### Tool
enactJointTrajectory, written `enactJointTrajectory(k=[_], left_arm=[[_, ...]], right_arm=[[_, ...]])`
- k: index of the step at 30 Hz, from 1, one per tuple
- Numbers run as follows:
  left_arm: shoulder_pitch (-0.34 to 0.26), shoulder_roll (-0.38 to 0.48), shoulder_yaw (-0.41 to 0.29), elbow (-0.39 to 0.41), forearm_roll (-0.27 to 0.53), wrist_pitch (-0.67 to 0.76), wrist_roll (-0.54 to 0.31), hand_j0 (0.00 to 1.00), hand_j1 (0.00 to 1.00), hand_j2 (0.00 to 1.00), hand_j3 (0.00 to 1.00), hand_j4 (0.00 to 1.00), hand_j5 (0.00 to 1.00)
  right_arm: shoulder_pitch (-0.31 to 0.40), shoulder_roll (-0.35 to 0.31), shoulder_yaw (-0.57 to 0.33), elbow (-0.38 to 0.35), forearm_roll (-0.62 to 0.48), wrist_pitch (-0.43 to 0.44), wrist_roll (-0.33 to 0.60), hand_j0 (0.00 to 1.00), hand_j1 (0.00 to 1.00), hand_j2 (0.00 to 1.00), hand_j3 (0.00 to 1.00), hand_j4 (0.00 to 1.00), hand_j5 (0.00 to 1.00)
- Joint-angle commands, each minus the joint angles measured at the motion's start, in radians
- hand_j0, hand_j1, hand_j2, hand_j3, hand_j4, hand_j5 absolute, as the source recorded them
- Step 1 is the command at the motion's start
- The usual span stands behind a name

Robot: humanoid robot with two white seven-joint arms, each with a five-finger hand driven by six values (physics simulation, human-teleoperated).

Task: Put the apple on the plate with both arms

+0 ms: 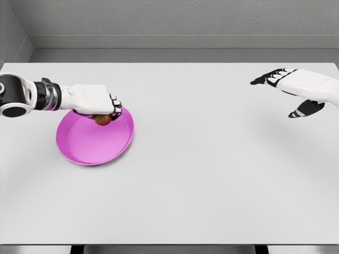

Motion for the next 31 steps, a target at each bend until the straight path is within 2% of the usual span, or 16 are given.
enactJointTrajectory(k=[1, 2, 3, 4, 7, 8, 11, 15, 18, 19, 21, 31], left_arm=[[0.003, 0.006, 0.002, 0.004, 0.001, 0.002, 0.001, 0.25, 0.25, 0.25, 0.25, 0.25, 0.25], [0.011, 0.015, 0.003, -0.001, 0.003, 0.002, 0.001, 0.51, 0.51, 0.51, 0.51, 0.51, 0.51], [0.011, 0.023, 0.003, -0.005, 0.006, 0.002, 0.001, 0.84, 0.84, 0.84, 0.84, 0.84, 0.84], [0.011, 0.023, 0.003, -0.007, 0.006, 0.002, 0.001, 1.00, 1.00, 1.00, 1.00, 1.00, 1.00], [0.012, 0.032, 0.003, -0.019, 0.006, 0.002, 0.001, 1.00, 1.00, 1.00, 1.00, 1.00, 1.00], [0.012, 0.058, 0.017, -0.033, 0.007, 0.002, 0.002, 1.00, 1.00, 1.00, 1.00, 1.00, 1.00], [0.057, 0.092, 0.138, -0.033, 0.036, 0.002, 0.005, 1.00, 1.00, 1.00, 1.00, 1.00, 1.00], [0.126, 0.155, 0.258, -0.021, 0.156, 0.002, 0.004, 1.00, 1.00, 1.00, 1.00, 1.00, 1.00], [0.179, 0.184, 0.332, -0.004, 0.176, 0.002, 0.004, 1.00, 1.00, 1.00, 1.00, 1.00, 1.00], [0.196, 0.210, 0.376, 0.001, 0.179, 0.002, 0.005, 1.00, 1.00, 1.00, 1.00, 1.00, 1.00], [0.279, 0.233, 0.441, 0.027, 0.237, 0.002, 0.005, 1.00, 1.00, 1.00, 1.00, 1.00, 1.00], [0.290, 0.239, 0.439, 0.027, 0.241, 0.002, 0.001, 1.00, 1.00, 1.00, 1.00, 1.00, 1.00]], right_arm=[[0.000, -0.001, 0.000, 0.000, -0.003, 0.001, 0.000, 1.00, 1.00, 1.00, 1.00, 1.00, 1.00], [0.000, -0.001, 0.000, 0.000, -0.003, 0.001, 0.000, 1.00, 1.00, 1.00, 1.00, 1.00, 1.00], [0.000, -0.001, 0.000, 0.000, -0.003, 0.001, 0.000, 1.00, 1.00, 1.00, 1.00, 1.00, 1.00], [0.000, 0.000, 0.000, 0.000, -0.003, 0.001, 0.000, 1.00, 1.00, 1.00, 1.00, 1.00, 1.00], [0.003, 0.003, 0.000, -0.003, -0.003, 0.001, 0.000, 1.00, 1.00, 1.00, 1.00, 1.00, 1.00], [0.009, 0.003, 0.000, -0.006, -0.003, 0.001, 0.000, 1.00, 1.00, 1.00, 1.00, 1.00, 1.00], [0.009, 0.003, 0.000, -0.005, -0.003, 0.001, 0.000, 1.00, 1.00, 1.00, 1.00, 1.00, 1.00], [0.009, 0.002, -0.002, -0.005, -0.003, 0.001, 0.000, 1.00, 1.00, 1.00, 1.00, 1.00, 1.00], [0.009, 0.002, -0.002, -0.005, -0.003, 0.001, 0.000, 1.00, 1.00, 1.00, 1.00, 1.00, 1.00], [0.009, 0.002, -0.002, -0.005, -0.003, 0.001, 0.000, 1.00, 1.00, 1.00, 1.00, 1.00, 1.00], [0.009, 0.002, -0.002, -0.005, -0.003, 0.001, 0.000, 1.00, 1.00, 1.00, 1.00, 1.00, 1.00], [0.009, 0.003, 0.000, -0.005, -0.003, 0.001, 0.000, 1.00, 1.00, 1.00, 1.00, 1.00, 1.00]])
